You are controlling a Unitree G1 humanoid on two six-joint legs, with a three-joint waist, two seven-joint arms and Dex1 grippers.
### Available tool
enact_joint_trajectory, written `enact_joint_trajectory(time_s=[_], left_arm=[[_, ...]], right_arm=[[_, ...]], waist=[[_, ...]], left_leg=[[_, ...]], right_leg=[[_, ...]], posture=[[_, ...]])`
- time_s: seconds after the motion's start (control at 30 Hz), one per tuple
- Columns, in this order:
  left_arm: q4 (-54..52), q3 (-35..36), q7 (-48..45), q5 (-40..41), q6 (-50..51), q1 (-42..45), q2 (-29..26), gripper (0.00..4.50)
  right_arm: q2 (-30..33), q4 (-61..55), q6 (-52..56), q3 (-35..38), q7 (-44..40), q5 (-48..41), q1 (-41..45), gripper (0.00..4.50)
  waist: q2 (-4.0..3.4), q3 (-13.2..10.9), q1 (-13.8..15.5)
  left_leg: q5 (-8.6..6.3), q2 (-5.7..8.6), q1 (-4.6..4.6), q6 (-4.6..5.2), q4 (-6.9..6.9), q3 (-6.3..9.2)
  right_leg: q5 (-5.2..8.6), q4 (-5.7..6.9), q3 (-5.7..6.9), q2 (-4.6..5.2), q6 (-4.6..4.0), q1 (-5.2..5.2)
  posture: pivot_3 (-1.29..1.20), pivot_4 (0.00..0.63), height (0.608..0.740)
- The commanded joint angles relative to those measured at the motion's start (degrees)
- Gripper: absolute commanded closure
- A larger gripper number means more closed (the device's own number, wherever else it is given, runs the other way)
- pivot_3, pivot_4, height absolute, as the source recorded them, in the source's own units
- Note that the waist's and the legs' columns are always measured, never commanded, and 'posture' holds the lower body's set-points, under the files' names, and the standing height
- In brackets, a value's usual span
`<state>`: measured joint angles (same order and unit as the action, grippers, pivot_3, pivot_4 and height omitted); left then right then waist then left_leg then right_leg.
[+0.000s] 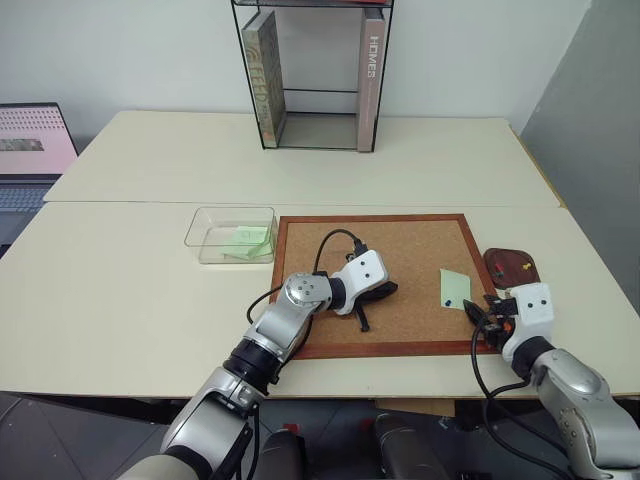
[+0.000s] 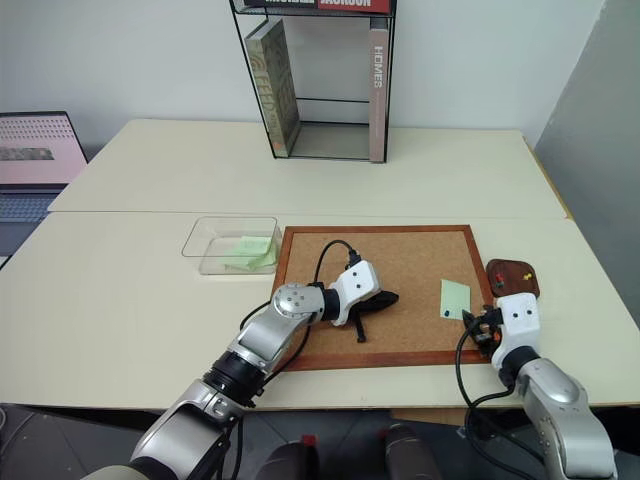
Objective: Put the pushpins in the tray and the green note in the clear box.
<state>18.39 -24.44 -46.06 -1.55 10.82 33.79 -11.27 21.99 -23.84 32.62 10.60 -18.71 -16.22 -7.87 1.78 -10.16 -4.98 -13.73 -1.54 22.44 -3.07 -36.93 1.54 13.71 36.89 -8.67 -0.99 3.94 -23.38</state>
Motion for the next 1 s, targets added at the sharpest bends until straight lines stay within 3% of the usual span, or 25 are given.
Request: enact_joint_trajectory(time_s=[0.03, 0.23, 0.73, 1.0], left_arm=[[2.2, -1.5, -0.5, -2.3, 1.4, -1.4, -1.0, 4.5], [2.0, -1.7, -0.5, -2.5, 1.4, -1.5, -1.1, 4.5], [2.9, -1.9, -0.8, -3.4, 0.7, -1.2, -1.2, 4.5], [3.3, -1.8, -0.8, -3.7, 0.4, -1.1, -0.8, 4.5]], right_arm=[[0.2, -1.7, -0.6, 1.5, 0.4, -0.3, -0.5, 3.52], [0.4, -5.2, -1.1, 2.0, 0.1, -1.3, -2.3, 4.48], [-0.6, -11.1, -2.5, 2.9, 0.9, -2.0, -4.1, 4.48], [0.6, -8.6, 0.8, 8.3, 3.3, -3.9, 1.4, 4.48]], waist=[[0.0, 0.0, 0.0], [0.0, 0.0, 0.0], [0.02, 0.0, 0.1], [0.02, 0.0, 0.1]], left_leg=[[0.0, 0.0, 0.0, 0.0, 0.0, 0.0], [0.0, 0.0, 0.03, 0.0, 0.0, 0.02], [-0.01, -0.01, 0.2, -0.01, 0.0, 0.04], [-0.01, -0.01, 0.18, 0.0, -0.01, -0.01]], right_leg=[[0.0, 0.0, 0.0, 0.0, 0.0, 0.0], [0.0, -0.01, 0.0, 0.0, 0.0, -0.01], [0.01, 0.0, 0.04, 0.0, -0.02, -0.2], [0.02, -0.01, 0.01, 0.01, -0.02, -0.2]], posture=[[0.0, 0.15, 0.74], [0.0, 0.15, 0.74], [0.0, 0.15, 0.74], [0.0, 0.15, 0.74]])
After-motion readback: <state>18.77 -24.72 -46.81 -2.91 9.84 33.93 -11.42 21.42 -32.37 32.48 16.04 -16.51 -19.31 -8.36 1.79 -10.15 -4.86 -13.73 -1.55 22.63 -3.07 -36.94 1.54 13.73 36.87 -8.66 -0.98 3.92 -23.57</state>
